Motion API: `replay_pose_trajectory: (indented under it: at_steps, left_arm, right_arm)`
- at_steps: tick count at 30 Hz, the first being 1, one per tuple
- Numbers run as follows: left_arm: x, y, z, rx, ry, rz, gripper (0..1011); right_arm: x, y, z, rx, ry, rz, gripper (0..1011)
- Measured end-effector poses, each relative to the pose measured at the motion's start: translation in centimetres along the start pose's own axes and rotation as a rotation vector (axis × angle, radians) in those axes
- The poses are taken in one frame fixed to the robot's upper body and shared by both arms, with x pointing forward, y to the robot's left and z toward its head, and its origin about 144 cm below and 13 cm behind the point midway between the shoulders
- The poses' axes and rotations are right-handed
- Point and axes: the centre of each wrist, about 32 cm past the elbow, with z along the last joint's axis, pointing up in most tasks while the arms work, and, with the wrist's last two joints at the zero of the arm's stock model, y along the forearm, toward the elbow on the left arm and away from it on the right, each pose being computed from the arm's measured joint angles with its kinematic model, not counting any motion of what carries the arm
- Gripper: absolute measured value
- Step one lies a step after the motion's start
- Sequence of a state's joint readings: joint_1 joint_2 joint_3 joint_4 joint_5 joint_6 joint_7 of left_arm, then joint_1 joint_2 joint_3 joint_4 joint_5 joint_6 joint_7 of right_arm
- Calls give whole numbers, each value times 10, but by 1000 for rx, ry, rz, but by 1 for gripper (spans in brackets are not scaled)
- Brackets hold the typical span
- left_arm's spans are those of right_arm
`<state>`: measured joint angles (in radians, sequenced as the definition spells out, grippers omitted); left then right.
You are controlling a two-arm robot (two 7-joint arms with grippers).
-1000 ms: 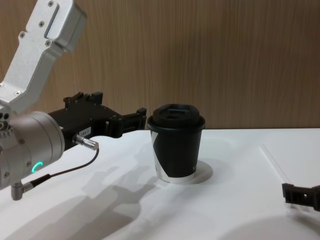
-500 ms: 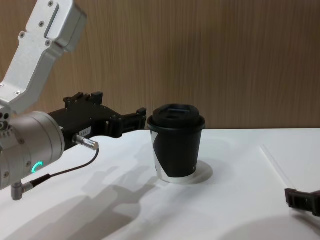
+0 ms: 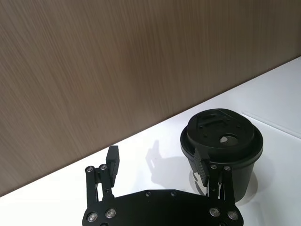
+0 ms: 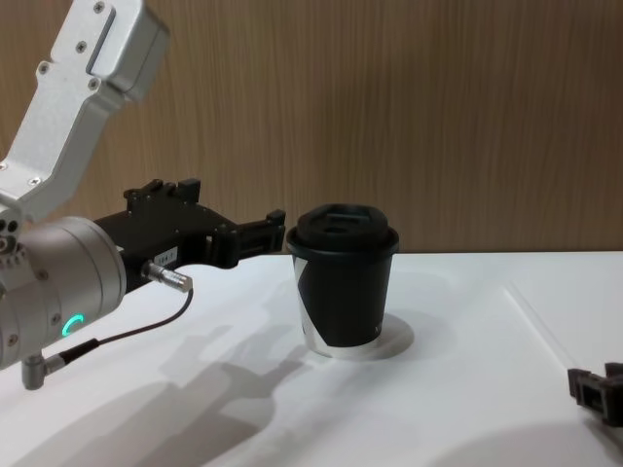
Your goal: Pick up the straw with one hand, pass it to the other hand, and insert it into the cup.
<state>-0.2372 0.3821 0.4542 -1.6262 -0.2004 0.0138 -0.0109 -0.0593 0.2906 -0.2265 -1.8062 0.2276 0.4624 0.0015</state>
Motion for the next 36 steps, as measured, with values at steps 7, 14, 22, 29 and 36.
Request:
replay_pose_trajectory:
  at_steps: [7,14,22,29,36]
  left_arm:
    - [0,0,0,0,0,0,1001]
    - [0,0,0,0,0,0,1001]
    - [0,0,0,0,0,0,1002]
    - [0,0,0,0,0,0,1001]
    - [0,0,0,0,0,0,1001]
  right_arm:
    - [-2,1,0,-11,7,24,188]
    - [-3,1,-1,-20,13,43,84]
    - [-4,2,-2,-13,8,49,43]
    - [-3,2,-3,28,-6,43,8]
    - [2,2,6,114,-27,28,8]
